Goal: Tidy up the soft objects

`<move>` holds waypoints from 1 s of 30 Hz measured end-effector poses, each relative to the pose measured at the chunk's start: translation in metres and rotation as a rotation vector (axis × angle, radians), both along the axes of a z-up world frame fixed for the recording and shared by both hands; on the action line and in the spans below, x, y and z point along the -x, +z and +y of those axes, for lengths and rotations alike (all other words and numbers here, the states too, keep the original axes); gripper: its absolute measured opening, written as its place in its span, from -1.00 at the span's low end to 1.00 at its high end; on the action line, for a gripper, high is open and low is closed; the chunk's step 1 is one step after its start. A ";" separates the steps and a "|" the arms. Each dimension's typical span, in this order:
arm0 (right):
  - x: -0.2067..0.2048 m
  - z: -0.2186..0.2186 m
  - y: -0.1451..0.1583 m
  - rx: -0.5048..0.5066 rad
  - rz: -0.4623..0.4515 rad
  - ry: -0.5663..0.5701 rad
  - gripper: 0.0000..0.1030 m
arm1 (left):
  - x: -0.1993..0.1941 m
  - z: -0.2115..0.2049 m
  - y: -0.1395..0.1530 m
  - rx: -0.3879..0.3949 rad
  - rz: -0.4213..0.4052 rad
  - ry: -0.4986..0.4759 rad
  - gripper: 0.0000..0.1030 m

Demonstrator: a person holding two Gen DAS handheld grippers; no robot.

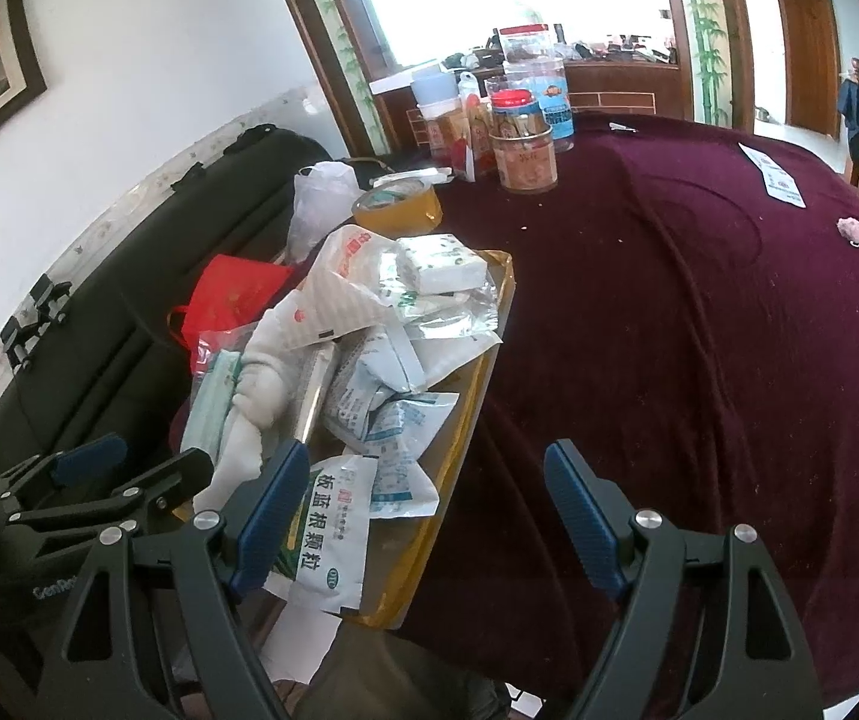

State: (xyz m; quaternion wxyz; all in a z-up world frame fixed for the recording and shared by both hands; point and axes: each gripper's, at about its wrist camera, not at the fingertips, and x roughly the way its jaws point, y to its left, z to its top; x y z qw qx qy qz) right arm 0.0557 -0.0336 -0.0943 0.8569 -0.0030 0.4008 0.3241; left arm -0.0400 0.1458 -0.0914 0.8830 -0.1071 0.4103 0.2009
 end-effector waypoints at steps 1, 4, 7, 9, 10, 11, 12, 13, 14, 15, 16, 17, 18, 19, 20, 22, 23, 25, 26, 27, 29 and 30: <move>0.000 0.001 0.000 0.001 0.004 0.002 0.55 | -0.001 0.001 -0.002 0.001 0.007 0.005 0.83; 0.000 0.004 0.001 -0.002 0.005 0.011 0.55 | -0.001 0.002 0.000 -0.007 0.011 0.014 0.83; 0.003 0.006 0.003 -0.001 -0.007 0.013 0.55 | 0.003 0.002 0.003 -0.021 0.004 0.019 0.83; 0.003 0.007 0.002 0.000 -0.006 0.015 0.55 | 0.005 0.003 0.003 -0.015 0.003 0.021 0.83; 0.003 0.008 0.001 0.003 -0.003 0.014 0.55 | 0.005 0.004 0.002 -0.012 0.002 0.019 0.83; 0.003 0.009 0.001 0.005 -0.001 0.014 0.55 | 0.005 0.004 0.003 -0.013 0.001 0.016 0.83; 0.003 0.009 0.000 0.005 0.002 0.013 0.55 | 0.005 0.004 0.002 -0.012 0.001 0.016 0.83; 0.003 0.010 0.000 0.005 0.001 0.012 0.55 | 0.005 0.005 0.002 -0.011 0.001 0.015 0.83; 0.003 0.010 0.000 0.007 -0.002 0.014 0.55 | 0.005 0.005 0.002 -0.010 0.000 0.015 0.83; 0.003 0.011 0.001 0.008 -0.006 0.015 0.55 | 0.005 0.005 0.002 -0.012 0.002 0.016 0.83; 0.003 0.012 0.001 0.009 -0.010 0.015 0.55 | 0.005 0.005 0.002 -0.012 0.001 0.015 0.83; 0.003 0.013 0.001 0.009 -0.012 0.014 0.55 | 0.005 0.005 0.002 -0.011 -0.001 0.015 0.83; 0.003 0.014 0.001 0.007 -0.012 0.015 0.55 | 0.005 0.005 0.001 -0.009 -0.003 0.014 0.83; 0.002 0.016 0.001 0.008 -0.012 0.018 0.55 | 0.005 0.006 0.000 -0.011 -0.004 0.016 0.83; 0.003 0.017 0.001 0.010 -0.012 0.020 0.55 | 0.005 0.006 0.001 -0.014 -0.003 0.018 0.83; 0.002 0.020 0.000 0.014 -0.012 0.023 0.55 | 0.003 0.008 0.000 -0.010 -0.006 0.018 0.83; 0.002 0.021 0.000 0.016 -0.011 0.023 0.55 | 0.003 0.009 0.000 -0.009 -0.007 0.019 0.83; 0.002 0.022 -0.001 0.010 -0.012 0.018 0.55 | 0.002 0.009 0.000 -0.002 -0.012 0.012 0.83; 0.002 0.021 0.000 0.000 -0.015 0.010 0.55 | 0.003 0.011 0.000 0.004 -0.014 0.008 0.83; 0.002 0.020 0.001 -0.006 -0.021 0.006 0.55 | 0.003 0.012 0.001 0.010 -0.021 0.006 0.82; 0.000 0.019 0.001 -0.004 -0.025 0.001 0.55 | 0.005 0.013 0.002 0.003 -0.041 0.008 0.82; -0.001 0.019 0.001 -0.005 -0.024 -0.003 0.55 | 0.004 0.013 0.002 -0.003 -0.043 0.006 0.83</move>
